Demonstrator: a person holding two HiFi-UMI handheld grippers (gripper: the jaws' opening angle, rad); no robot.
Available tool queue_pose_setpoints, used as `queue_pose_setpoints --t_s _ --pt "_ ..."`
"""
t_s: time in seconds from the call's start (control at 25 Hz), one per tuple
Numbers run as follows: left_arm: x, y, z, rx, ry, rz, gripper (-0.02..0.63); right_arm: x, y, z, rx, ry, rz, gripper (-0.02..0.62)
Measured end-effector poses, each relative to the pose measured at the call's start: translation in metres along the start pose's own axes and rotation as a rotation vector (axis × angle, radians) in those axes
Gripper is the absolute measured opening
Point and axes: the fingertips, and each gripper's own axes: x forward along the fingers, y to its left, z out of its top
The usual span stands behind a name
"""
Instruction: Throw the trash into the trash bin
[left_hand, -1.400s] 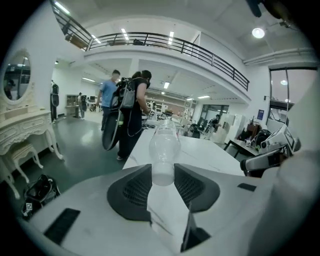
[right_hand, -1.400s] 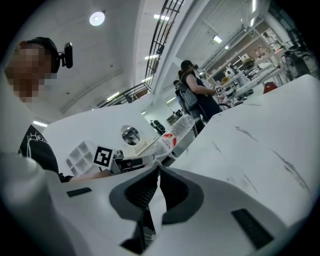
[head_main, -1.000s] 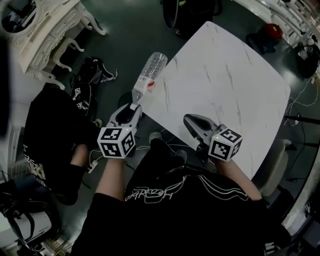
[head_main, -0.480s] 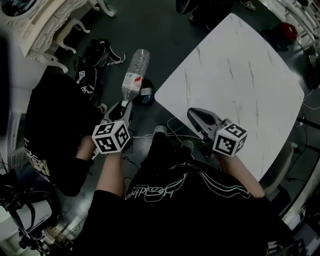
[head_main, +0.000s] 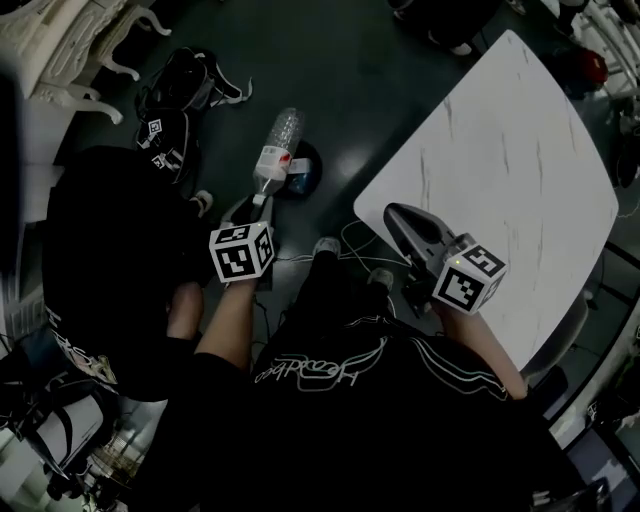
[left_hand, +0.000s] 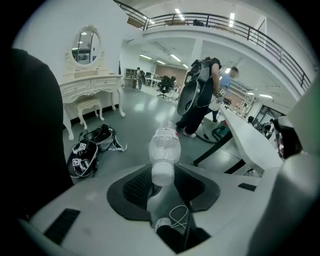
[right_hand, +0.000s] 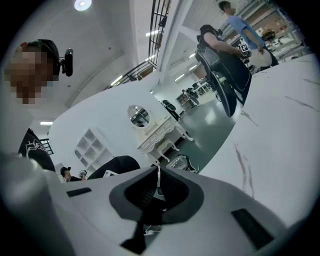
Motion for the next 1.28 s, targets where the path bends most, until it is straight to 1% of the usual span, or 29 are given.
queue_pose_setpoints --t_s 0.08,0.28,0.4,0.52,0.6,0.68,0.88,0.96,1.0,1.12,1.28 --pt "0.022 0.018 -0.014 -0.018 0.055 0.025 0.137 0.016 -0.003 0.003 0.001 0.003 -0.015 0.039" --pt "0.078 0.056 -0.038 -0.01 0.211 0.051 0.137 0.048 -0.016 0.016 0.039 -0.013 -0.075 0.04" --pt "0.109 0.076 -0.058 -0.054 0.318 0.064 0.137 0.057 -0.028 0.017 0.066 -0.022 -0.117 0.04" --pt "0.133 0.081 -0.078 -0.082 0.415 0.104 0.137 0.05 -0.044 0.016 0.08 -0.037 -0.143 0.04" --pt "0.144 0.079 -0.085 -0.089 0.455 0.115 0.137 0.042 -0.051 0.017 0.088 -0.044 -0.163 0.04" --pt "0.153 0.077 -0.083 -0.078 0.463 0.11 0.137 0.036 -0.055 0.019 0.098 -0.06 -0.184 0.038" --pt "0.174 0.083 -0.072 -0.012 0.435 0.094 0.138 0.025 -0.059 0.021 0.119 -0.108 -0.239 0.038" --pt "0.179 0.085 -0.067 0.007 0.409 0.094 0.138 0.019 -0.061 0.019 0.124 -0.117 -0.26 0.04" --pt "0.18 0.083 -0.063 -0.002 0.39 0.086 0.141 0.016 -0.062 0.018 0.127 -0.121 -0.267 0.04" --pt "0.182 0.072 -0.055 -0.07 0.331 0.059 0.214 0.003 -0.066 0.014 0.134 -0.131 -0.277 0.04" --pt "0.169 0.058 -0.051 -0.144 0.267 0.036 0.222 -0.008 -0.065 0.008 0.128 -0.132 -0.268 0.04"
